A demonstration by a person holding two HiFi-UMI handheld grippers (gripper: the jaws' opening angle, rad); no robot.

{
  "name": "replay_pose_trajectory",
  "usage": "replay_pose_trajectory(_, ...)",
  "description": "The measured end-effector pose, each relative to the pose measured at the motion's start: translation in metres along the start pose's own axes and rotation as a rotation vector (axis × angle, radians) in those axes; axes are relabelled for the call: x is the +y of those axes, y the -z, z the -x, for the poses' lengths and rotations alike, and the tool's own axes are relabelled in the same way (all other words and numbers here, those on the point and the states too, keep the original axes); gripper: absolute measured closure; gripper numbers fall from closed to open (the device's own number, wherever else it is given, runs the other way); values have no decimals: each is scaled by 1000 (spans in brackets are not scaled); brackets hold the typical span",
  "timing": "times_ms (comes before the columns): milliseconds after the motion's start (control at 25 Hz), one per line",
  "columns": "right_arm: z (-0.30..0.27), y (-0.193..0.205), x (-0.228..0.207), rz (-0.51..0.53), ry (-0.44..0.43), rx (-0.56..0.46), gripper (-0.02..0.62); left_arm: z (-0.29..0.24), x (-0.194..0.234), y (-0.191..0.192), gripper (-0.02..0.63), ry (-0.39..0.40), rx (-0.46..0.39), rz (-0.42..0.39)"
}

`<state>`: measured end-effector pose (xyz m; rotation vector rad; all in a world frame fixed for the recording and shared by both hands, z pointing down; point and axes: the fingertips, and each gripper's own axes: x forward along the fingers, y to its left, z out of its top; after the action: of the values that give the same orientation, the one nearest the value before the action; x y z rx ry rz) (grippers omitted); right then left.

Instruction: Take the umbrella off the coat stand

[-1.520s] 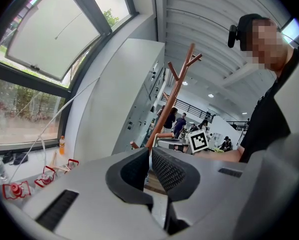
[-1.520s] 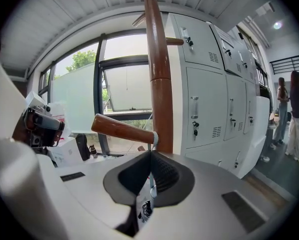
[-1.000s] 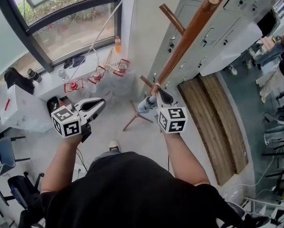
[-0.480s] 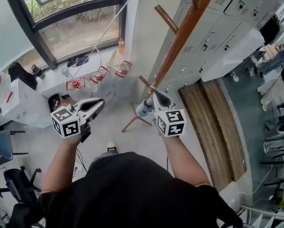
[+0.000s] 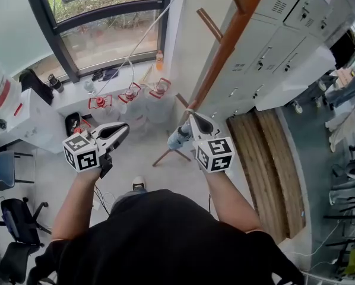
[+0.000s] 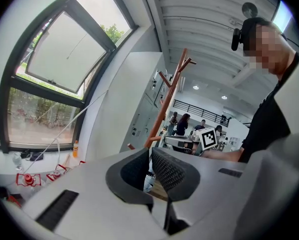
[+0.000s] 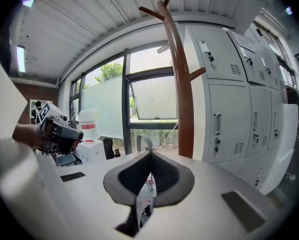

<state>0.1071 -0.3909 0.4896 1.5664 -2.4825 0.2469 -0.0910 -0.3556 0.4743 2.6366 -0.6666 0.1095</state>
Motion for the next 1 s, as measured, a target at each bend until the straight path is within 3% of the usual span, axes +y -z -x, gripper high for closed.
replay_pose_trajectory(440,31,-21,4,25,-64,-39,581,28,-34,-9,569,-96,-41,-27)
replay_pose_trajectory(1000,93,-22,-15,42,-79,-57,581,48,-87,-5,569,-172,-88,-53)
